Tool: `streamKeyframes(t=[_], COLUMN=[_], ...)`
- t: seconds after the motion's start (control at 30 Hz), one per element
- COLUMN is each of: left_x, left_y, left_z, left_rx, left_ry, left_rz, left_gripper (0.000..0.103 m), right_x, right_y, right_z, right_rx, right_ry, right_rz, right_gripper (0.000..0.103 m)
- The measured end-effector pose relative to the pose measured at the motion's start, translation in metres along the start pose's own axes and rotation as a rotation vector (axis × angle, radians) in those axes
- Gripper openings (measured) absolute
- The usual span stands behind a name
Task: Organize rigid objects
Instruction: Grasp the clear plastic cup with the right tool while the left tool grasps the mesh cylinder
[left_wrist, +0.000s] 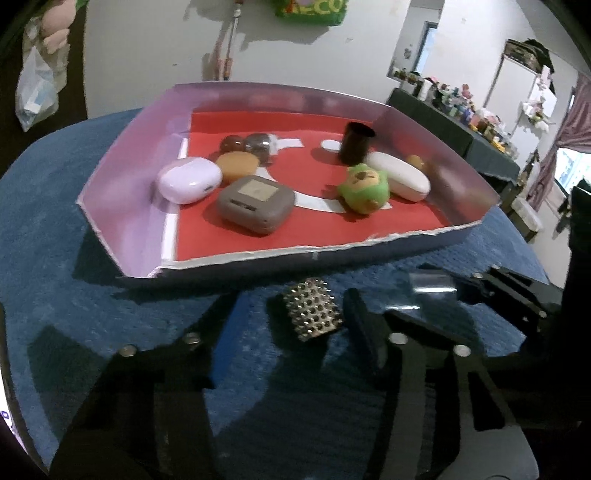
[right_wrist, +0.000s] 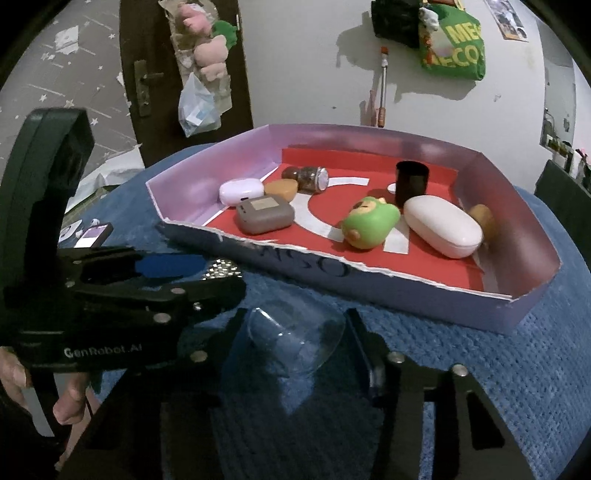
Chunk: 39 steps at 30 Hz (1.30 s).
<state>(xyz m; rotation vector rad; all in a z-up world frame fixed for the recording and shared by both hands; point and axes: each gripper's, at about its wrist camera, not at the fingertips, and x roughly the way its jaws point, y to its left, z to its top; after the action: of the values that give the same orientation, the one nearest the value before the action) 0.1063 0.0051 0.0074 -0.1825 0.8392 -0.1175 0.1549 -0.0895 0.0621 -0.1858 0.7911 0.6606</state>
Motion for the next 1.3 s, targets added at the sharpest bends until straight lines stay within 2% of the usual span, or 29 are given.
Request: streamKeyframes(t=[0.07, 0.13, 0.37, 1.3], left_x=[0.0, 0.0, -0.003, -0.038], left_y=[-0.002, -0.003, -0.006, -0.012], left_z=[0.0, -0.001, -0.002, -0.003], left_rx=[0.006, 0.002, 0.009, 0.012], left_ry=[-0.001, 0.0, -0.003, -0.057], left_rz=[-0.004, -0.021, -0.036, -0.085], left_gripper=[0.043, 0.034, 0.026, 0.024], right_x=[-0.001, -0.003, -0.015, -0.032], right_y=[0.001, 0.0, -0.004, -0.004], right_z=[-0.001, -0.001, 0.001, 0.005], right_rx=[-0.004, 0.003, 0.018, 0.047], right_ry=[0.0, 0.001, -0.017, -0.042], right_rz=[-0.002, 0.004, -0.001, 0.045], right_gripper=[0.053, 0.053, 0.053, 0.053])
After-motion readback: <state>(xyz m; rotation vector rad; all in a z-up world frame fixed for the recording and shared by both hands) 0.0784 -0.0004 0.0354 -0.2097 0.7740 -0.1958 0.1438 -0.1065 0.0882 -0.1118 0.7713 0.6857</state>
